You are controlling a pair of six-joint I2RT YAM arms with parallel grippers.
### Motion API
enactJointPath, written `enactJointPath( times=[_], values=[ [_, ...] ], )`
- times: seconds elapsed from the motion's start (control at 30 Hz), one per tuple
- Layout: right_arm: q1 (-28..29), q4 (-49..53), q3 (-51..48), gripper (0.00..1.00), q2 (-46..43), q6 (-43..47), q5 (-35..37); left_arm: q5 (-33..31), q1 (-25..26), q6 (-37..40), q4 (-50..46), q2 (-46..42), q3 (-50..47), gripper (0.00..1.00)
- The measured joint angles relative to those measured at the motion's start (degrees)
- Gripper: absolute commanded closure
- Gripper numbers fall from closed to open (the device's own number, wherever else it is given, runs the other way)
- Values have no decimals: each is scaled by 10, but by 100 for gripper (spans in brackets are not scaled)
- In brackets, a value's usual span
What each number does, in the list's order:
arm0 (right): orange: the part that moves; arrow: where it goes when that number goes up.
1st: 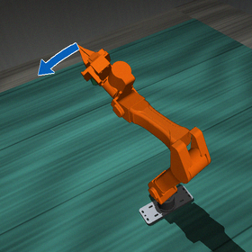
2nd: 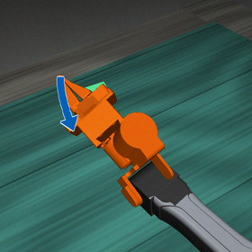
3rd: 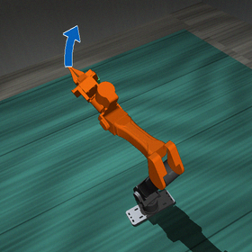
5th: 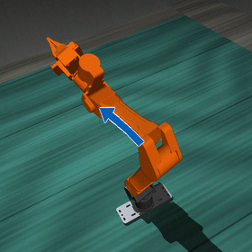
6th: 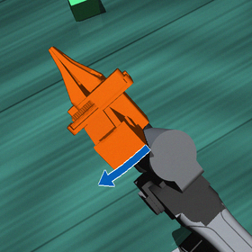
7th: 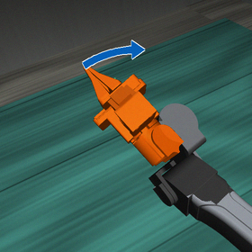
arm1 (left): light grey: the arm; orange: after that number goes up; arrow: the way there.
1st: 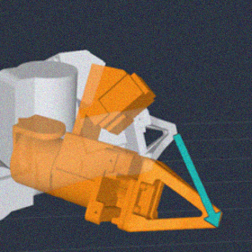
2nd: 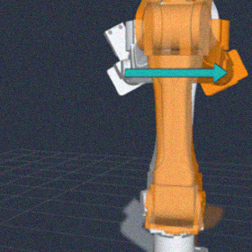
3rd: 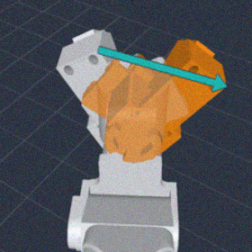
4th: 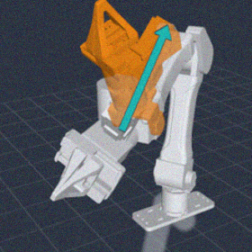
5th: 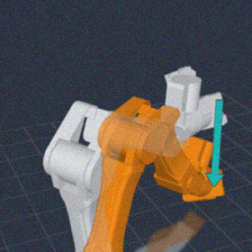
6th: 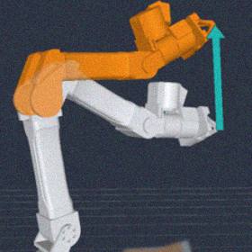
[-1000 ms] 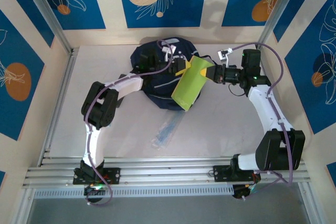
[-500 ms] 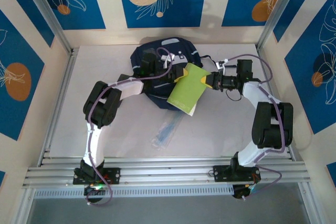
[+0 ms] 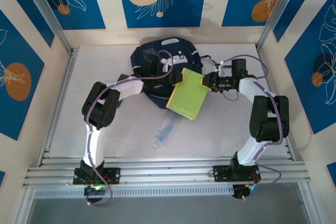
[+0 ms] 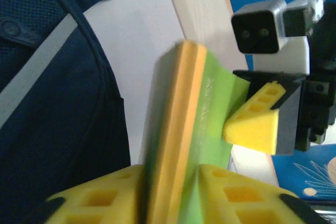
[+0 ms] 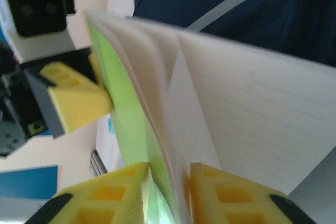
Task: Pack the student bag
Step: Pick up the book from the center of the table.
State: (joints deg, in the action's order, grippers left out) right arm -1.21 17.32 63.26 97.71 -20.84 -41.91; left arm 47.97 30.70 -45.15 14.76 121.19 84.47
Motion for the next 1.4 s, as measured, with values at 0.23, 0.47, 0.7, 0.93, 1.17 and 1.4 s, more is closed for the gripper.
enactJointPath(
  times=[0.23, 0.47, 0.7, 0.93, 1.17, 1.4],
  values=[
    [15, 11, -1, 1, -24, -38, 94, -26, 6, 17, -24, -6, 7, 100],
    [67, -40, -108, 1, -189, -216, 214, -113, -18, -63, 25, -15, 5, 100],
    [209, -180, -244, 1, -253, -451, 334, -248, -45, -143, 100, -45, -14, 100],
    [288, -399, -274, 0, -176, -582, 433, -334, -38, -204, 170, -85, -77, 100],
    [298, -616, -274, 6, -63, -658, 460, -372, -26, -257, 222, -92, -134, 100],
    [294, -693, -275, 81, -42, -680, 476, -389, -26, -270, 231, -115, -160, 100]
  ],
)
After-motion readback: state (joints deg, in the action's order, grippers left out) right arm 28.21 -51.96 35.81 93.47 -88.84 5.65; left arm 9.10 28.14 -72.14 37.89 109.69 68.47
